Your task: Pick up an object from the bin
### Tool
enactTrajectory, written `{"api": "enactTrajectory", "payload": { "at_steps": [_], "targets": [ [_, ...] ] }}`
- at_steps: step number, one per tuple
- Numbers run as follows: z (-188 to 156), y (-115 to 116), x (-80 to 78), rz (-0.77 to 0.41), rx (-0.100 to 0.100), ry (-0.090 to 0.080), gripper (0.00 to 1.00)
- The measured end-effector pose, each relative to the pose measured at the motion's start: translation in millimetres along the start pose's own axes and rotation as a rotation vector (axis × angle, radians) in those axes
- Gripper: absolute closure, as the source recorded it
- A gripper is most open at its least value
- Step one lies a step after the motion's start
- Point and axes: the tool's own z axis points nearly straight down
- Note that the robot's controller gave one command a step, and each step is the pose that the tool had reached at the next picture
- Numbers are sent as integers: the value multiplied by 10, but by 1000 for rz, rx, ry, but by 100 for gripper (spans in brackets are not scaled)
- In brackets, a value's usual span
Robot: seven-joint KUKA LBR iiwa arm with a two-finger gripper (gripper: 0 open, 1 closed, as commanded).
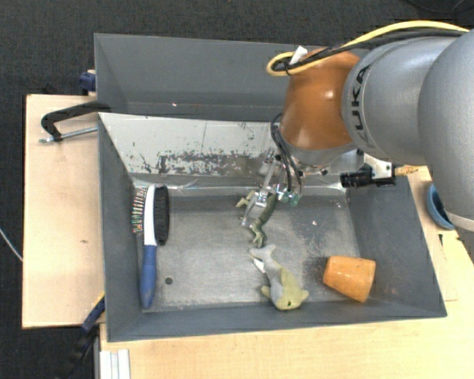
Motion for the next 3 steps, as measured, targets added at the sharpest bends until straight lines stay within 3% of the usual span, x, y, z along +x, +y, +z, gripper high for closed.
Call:
{"api": "enactTrajectory", "payload": {
  "at_steps": [1,2,3],
  "targets": [
    [496,-355,-152,156,-2,3,0],
    [482,-357,-167,157,-3,-3,100],
    [-964,-273,31,142,-3,-7,100]
  ]
}}
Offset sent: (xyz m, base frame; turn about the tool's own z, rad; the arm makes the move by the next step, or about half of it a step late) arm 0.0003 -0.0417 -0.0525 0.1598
